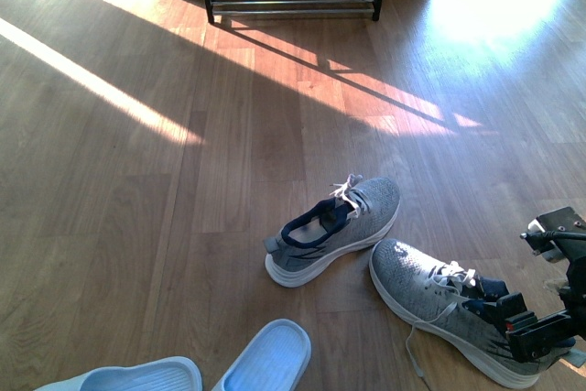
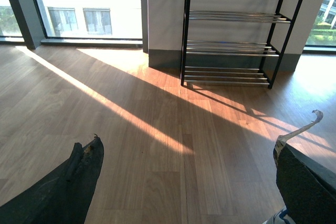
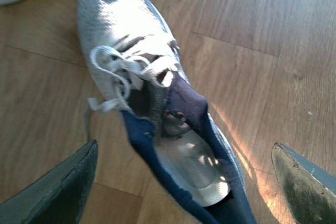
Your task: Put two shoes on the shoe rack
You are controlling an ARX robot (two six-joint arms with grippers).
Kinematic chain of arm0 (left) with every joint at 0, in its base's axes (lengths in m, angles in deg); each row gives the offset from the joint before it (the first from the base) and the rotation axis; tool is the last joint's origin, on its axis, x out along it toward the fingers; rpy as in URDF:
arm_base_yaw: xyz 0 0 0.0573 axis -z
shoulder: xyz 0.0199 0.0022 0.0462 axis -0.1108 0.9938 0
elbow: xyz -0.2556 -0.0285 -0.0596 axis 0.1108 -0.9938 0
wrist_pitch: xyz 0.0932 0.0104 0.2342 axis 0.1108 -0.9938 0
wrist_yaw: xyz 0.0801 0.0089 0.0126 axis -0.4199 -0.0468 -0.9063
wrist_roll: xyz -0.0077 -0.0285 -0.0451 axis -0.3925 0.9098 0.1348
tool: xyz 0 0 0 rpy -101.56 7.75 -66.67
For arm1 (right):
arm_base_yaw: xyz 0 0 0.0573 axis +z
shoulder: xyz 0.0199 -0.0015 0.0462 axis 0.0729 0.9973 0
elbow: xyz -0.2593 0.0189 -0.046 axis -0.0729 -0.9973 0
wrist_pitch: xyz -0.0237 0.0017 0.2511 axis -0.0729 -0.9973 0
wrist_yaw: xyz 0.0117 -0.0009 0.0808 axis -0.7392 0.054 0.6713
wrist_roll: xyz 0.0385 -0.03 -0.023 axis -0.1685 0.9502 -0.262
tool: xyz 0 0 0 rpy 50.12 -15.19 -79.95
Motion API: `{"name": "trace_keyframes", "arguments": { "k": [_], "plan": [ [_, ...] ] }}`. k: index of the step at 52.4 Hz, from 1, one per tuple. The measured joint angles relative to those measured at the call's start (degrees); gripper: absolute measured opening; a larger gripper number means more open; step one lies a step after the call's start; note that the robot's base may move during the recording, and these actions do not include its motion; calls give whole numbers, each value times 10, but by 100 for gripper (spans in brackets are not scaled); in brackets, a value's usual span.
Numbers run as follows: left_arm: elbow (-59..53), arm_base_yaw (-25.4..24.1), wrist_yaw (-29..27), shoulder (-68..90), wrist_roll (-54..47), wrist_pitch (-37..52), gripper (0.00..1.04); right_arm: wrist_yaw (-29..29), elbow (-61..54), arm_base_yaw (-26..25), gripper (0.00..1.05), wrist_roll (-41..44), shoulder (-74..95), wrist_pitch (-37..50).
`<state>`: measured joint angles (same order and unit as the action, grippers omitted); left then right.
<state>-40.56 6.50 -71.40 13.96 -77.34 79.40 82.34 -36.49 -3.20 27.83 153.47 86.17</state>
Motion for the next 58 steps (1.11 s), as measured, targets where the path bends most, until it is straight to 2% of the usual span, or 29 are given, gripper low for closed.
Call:
{"name": "trace_keyframes", "arguments": {
  "k": [25, 44, 58],
  "plan": [
    [0, 0, 0, 0, 0, 0, 95, -24, 122, -50, 96, 52, 120, -29],
    [0, 0, 0, 0, 0, 0, 95, 3, 156, -72, 96, 99, 143, -96],
    [0, 0, 0, 0, 0, 0, 95, 18, 188, -73, 96, 99, 160, -126]
  ]
}}
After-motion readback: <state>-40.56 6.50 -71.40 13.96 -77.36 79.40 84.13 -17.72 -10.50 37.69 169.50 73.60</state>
